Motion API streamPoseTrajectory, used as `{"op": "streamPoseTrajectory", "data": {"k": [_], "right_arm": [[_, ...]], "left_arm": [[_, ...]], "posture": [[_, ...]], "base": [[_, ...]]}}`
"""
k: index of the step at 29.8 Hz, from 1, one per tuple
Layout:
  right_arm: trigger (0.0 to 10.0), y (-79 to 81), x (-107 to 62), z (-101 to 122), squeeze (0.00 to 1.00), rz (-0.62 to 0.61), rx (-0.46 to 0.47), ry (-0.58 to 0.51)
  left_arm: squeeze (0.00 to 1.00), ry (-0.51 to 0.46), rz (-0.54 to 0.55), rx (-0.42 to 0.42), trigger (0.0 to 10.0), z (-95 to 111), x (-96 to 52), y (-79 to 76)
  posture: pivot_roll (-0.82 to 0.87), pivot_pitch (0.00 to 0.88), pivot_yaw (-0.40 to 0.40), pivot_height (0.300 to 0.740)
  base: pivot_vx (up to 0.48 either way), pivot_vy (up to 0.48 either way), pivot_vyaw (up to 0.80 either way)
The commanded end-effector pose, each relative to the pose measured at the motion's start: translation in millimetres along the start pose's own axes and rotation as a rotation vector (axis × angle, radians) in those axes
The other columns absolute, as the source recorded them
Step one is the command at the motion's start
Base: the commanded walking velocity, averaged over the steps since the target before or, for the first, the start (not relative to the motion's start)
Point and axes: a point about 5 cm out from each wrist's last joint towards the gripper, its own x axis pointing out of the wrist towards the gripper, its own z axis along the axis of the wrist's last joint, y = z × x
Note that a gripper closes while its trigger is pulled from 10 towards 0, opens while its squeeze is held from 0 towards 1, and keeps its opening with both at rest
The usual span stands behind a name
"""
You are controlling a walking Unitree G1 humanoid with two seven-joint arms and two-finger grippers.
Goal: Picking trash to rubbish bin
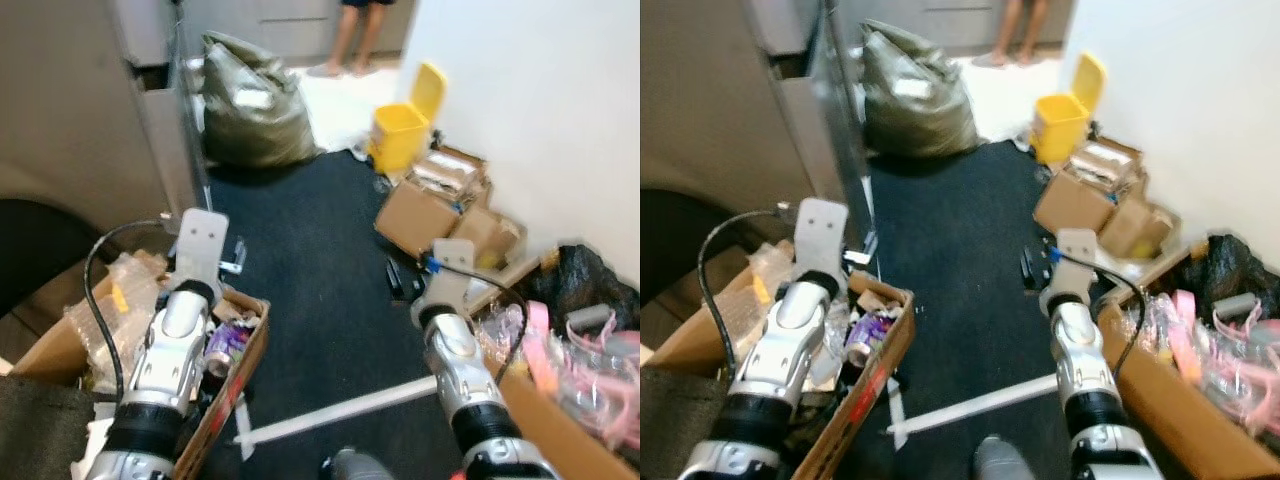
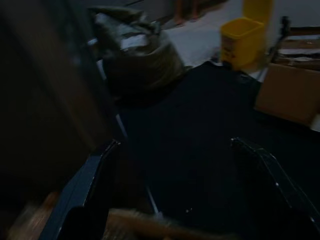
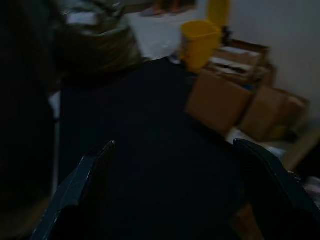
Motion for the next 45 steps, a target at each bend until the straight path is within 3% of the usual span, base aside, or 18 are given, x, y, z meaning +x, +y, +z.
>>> {"op": "streamPoseTrajectory", "data": {"k": [1, 12, 14, 18, 26, 45], "right_arm": [[10.0, -3.2, -1.7, -1.1, 0.0, -0.017, -0.002, 0.009], [10.0, -4.1, -6.1, -8.8, 0.0, -0.043, 0.007, 0.05], [10.0, -5.3, -8.1, -11.6, 0.0, -0.051, 0.015, 0.06], [10.0, 0.7, -9.3, -12.6, 0.0, 0.009, 0.027, 0.06], [10.0, 8.0, -11.8, -19.1, 0.0, 0.009, 0.046, 0.089], [10.0, -0.5, -9.8, -16.8, 0.0, -0.014, 0.011, 0.088]], "left_arm": [[0.0, 0.021, -0.01, -0.002, 10.0, -4.9, -1.2, -2.4], [0.0, 0.03, -0.051, 0.034, 10.0, -6.6, -3.5, -7.4], [0.0, 0.059, -0.056, 0.079, 10.0, -12.5, -3.3, -6.4], [0.0, 0.074, -0.059, 0.088, 10.0, -15.0, -3.4, -5.0], [0.0, 0.08, -0.076, 0.113, 10.0, -14.6, -2.3, -1.3], [0.0, 0.09, -0.033, 0.075, 10.0, -16.3, -0.7, -1.4]], "posture": [[-0.06, 0.029, -0.018, 0.74], [-0.05, 0.019, -0.012, 0.74], [-0.05, 0.017, -0.008, 0.74], [-0.04, 0.011, 0.003, 0.74], [-0.03, 0.014, 0.028, 0.74], [-0.04, 0.019, 0.023, 0.74]], "base": [[0.0, 0.0, -0.8], [0.0, 0.0, -0.8], [0.0, 0.0, -0.8], [0.0, 0.0, -0.8], [0.0, 0.0, -0.8], [0.0, 0.0, -0.8]]}}
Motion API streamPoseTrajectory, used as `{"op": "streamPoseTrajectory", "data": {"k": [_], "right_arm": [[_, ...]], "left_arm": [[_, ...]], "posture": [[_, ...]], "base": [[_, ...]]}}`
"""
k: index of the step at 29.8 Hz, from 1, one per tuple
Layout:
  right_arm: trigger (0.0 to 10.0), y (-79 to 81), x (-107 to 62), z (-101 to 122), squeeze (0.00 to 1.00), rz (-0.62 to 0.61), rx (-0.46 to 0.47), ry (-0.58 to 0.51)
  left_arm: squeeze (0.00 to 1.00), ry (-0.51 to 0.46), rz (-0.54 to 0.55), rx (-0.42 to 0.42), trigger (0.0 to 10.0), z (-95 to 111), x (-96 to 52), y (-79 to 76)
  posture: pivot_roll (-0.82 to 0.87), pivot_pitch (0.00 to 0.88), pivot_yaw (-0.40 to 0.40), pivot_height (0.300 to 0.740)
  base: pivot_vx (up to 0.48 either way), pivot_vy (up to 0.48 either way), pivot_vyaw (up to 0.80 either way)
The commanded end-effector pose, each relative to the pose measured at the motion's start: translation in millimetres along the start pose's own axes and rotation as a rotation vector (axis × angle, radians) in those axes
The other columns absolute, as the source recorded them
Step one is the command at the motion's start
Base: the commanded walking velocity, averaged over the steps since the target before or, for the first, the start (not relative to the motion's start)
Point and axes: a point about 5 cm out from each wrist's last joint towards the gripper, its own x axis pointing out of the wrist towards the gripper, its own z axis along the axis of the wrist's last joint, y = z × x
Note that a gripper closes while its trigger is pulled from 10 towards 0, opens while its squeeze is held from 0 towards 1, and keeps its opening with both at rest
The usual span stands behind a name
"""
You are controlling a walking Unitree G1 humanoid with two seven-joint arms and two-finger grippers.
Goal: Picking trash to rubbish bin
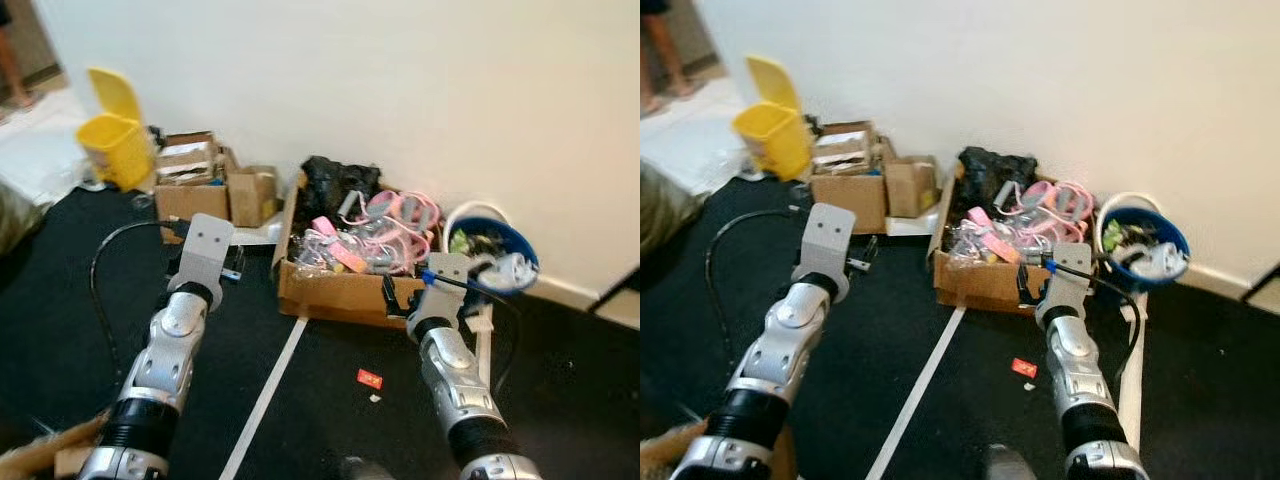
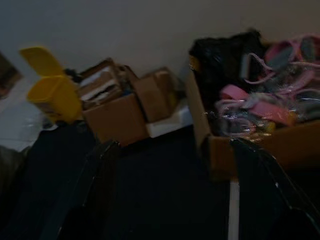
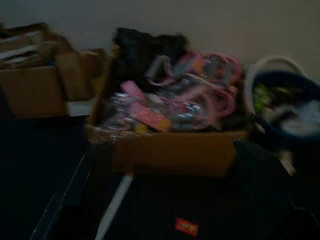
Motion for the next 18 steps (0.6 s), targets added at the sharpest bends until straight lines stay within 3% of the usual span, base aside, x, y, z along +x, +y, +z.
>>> {"op": "streamPoseTrajectory", "data": {"k": [1, 18], "right_arm": [[10.0, -3.0, 1.0, -0.1, 0.0, -0.009, -0.005, 0.01], [10.0, -1.3, 0.7, 0.2, 0.0, 0.007, -0.022, 0.009]], "left_arm": [[0.0, 0.021, -0.006, 0.002, 10.0, -4.9, -1.6, -2.4], [0.0, 0.037, 0.025, -0.005, 10.0, -7.9, -1.6, -1.0]], "posture": [[-0.04, 0.018, 0.022, 0.74], [-0.05, 0.026, 0.01, 0.74]], "base": [[0.0, 0.0, -0.8], [0.0, 0.0, -0.8]]}}
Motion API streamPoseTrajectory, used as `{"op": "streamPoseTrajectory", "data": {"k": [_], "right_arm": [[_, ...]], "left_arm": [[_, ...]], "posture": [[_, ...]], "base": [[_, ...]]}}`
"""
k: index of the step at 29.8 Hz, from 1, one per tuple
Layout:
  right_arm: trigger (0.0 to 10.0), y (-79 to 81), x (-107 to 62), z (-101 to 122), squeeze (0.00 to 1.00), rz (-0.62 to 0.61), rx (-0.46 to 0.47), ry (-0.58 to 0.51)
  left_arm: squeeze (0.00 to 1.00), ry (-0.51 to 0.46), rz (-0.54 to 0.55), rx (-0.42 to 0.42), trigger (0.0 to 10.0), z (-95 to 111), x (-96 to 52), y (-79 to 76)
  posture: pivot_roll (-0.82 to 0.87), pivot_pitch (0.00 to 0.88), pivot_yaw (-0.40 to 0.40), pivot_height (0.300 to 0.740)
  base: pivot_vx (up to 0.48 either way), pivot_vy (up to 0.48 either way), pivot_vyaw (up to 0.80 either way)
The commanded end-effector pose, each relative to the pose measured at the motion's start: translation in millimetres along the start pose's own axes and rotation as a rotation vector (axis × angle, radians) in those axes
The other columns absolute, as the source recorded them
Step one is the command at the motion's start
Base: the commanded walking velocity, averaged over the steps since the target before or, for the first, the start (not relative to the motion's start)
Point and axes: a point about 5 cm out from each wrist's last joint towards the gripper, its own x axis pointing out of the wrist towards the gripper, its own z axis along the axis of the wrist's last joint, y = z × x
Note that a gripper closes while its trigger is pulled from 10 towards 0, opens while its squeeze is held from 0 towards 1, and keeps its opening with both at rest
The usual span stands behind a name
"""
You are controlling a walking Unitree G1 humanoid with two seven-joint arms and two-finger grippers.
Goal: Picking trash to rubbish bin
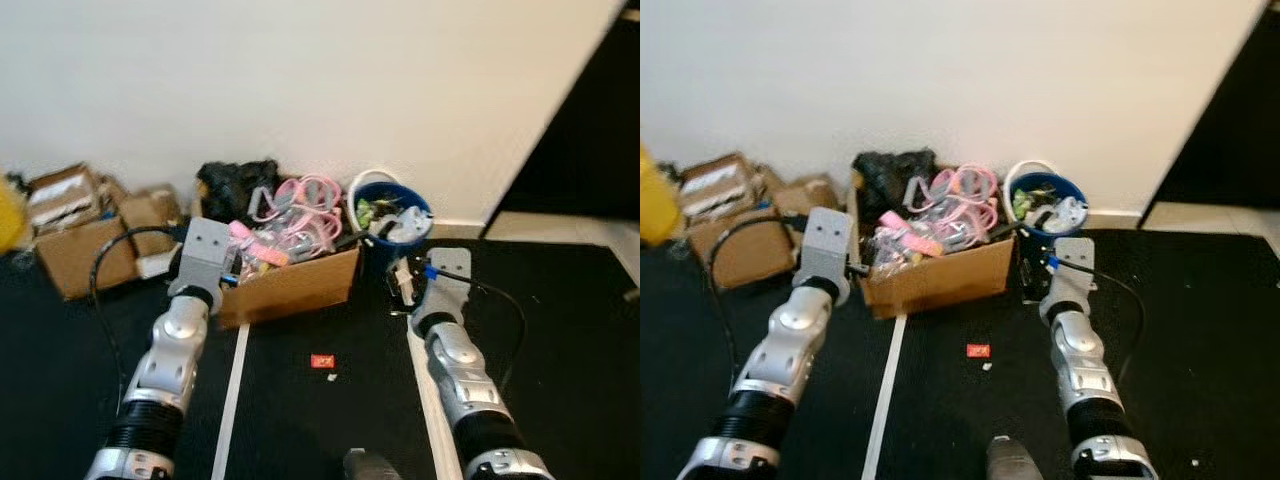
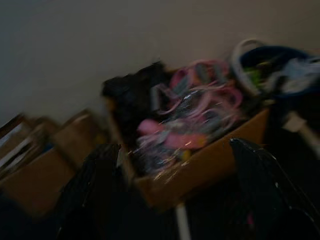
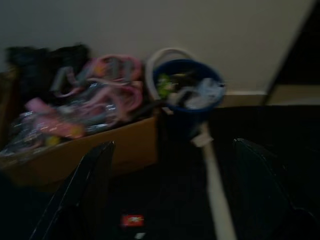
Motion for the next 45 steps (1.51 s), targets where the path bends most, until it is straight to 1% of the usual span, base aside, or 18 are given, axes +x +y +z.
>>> {"op": "streamPoseTrajectory", "data": {"k": [1, 23, 27, 31, 40, 42, 45], "right_arm": [[10.0, 2.3, -1.3, -3.3, 0.0, 0.01, -0.004, 0.015], [10.0, -0.4, -3.4, -4.7, 0.0, 0.007, -0.023, 0.017], [10.0, -1.6, -2.0, -3.6, 0.0, 0.005, -0.026, 0.016], [10.0, -4.1, 1.1, 1.1, 0.0, 0.003, -0.032, 0.009], [10.0, -6.7, -1.0, 0.3, 0.0, 0.007, -0.047, 0.012], [10.0, -7.6, 0.5, 3.6, 0.0, 0.008, -0.049, 0.01], [10.0, -9.7, 1.6, 6.9, 0.0, 0.006, -0.048, 0.007]], "left_arm": [[0.0, 0.023, 0.007, 0.002, 10.0, -4.8, -1.3, 0.4], [0.0, 0.033, 0.016, -0.001, 10.0, -5.5, -0.8, -1.6], [0.0, 0.022, 0.009, 0.002, 10.0, -1.6, 1.9, -3.9], [0.0, 0.0, 0.008, 0.003, 10.0, 7.0, 7.0, -4.6], [0.0, -0.012, 0.013, 0.007, 10.0, 8.3, 6.1, -4.8], [0.0, -0.039, 0.035, -0.004, 10.0, 13.9, 7.1, -2.4], [0.0, -0.05, 0.033, 0.0, 10.0, 16.5, 6.9, -2.6]], "posture": [[-0.05, 0.026, 0.01, 0.74], [-0.06, 0.034, 0.007, 0.74], [-0.06, 0.031, 0.006, 0.74], [-0.07, 0.043, 0.0, 0.74], [-0.08, 0.047, -0.007, 0.74], [-0.09, 0.067, -0.006, 0.74], [-0.09, 0.065, -0.012, 0.74]], "base": [[0.0, 0.0, -0.8], [0.0, 0.0, -0.8], [0.0, 0.0, -0.8], [0.0, 0.0, -0.8], [0.0, 0.0, -0.8], [0.0, 0.0, -0.8], [0.0, 0.0, -0.8]]}}
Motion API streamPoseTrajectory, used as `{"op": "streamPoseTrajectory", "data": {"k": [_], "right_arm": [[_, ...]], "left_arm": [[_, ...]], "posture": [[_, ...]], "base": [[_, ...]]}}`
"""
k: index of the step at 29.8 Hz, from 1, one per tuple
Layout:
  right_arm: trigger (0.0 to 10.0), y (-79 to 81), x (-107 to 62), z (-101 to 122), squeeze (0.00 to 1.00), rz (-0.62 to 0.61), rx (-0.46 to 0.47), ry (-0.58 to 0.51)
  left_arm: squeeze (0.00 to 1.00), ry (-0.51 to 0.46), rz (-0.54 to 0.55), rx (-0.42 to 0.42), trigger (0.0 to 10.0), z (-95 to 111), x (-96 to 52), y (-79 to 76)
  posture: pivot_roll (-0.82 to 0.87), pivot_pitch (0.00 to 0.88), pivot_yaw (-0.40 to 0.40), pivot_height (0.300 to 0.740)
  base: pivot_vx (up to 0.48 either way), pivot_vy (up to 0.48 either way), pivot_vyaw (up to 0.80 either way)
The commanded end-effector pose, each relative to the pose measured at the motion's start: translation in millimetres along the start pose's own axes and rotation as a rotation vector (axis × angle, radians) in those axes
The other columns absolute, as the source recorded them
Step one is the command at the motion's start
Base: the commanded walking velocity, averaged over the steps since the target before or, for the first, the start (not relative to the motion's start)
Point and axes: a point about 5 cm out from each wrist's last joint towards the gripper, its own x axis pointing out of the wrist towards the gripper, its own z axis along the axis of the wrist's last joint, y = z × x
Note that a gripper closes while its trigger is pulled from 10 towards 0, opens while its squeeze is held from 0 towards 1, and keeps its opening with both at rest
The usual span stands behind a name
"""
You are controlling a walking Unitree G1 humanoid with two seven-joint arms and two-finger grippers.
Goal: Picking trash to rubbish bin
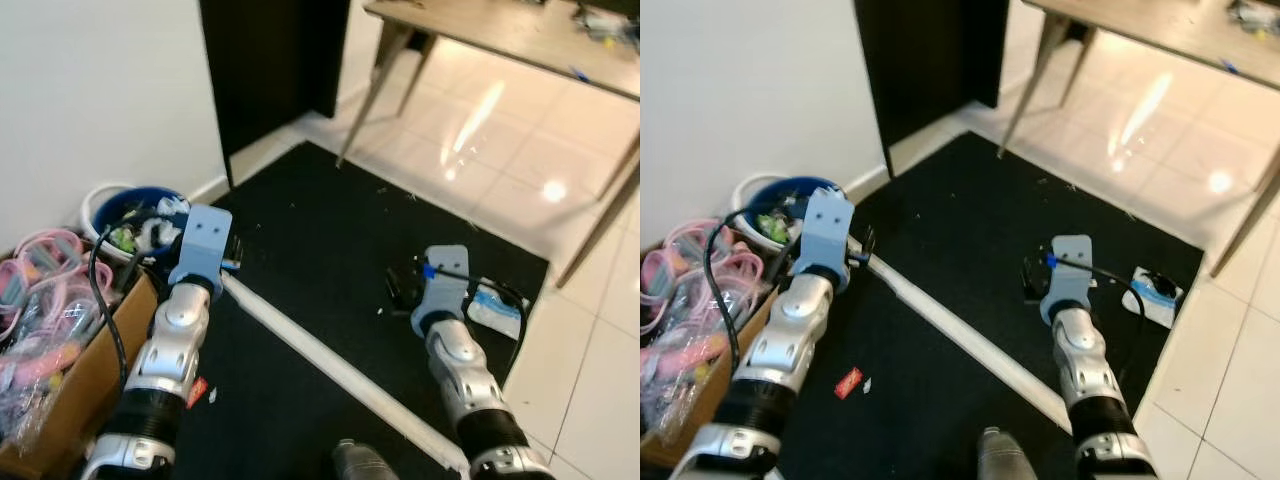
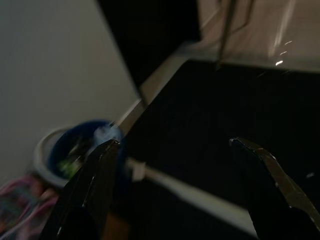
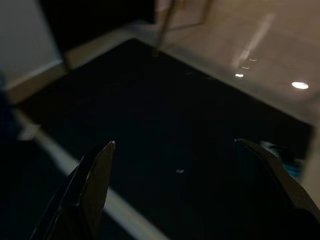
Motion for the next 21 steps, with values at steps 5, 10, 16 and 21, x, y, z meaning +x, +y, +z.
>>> {"op": "streamPoseTrajectory", "data": {"k": [5, 10, 16, 21], "right_arm": [[10.0, -2.8, -1.2, 0.8, 0.0, -0.01, 0.0, 0.008], [10.0, -7.1, -1.2, 2.0, 0.0, -0.014, -0.012, 0.012], [10.0, -9.4, 0.3, 4.3, 0.0, -0.013, -0.02, 0.011], [10.0, -12.1, 1.9, 6.6, 0.0, -0.018, -0.023, 0.008]], "left_arm": [[0.0, 0.015, -0.005, 0.025, 10.0, -6.0, -3.8, 1.6], [0.0, 0.016, -0.005, 0.028, 10.0, -6.0, -3.6, 3.1], [0.0, 0.015, -0.013, 0.035, 10.0, -6.1, -4.4, 2.3], [0.0, 0.016, -0.02, 0.041, 10.0, -7.1, -5.6, 3.0]], "posture": [[-0.1, 0.063, -0.024, 0.74], [-0.11, 0.048, -0.036, 0.74], [-0.11, 0.037, -0.038, 0.74], [-0.11, 0.017, -0.033, 0.74]], "base": [[0.0, 0.0, -0.8], [0.0, 0.0, -0.8], [0.0, 0.0, -0.8], [0.0, 0.0, -0.8]]}}
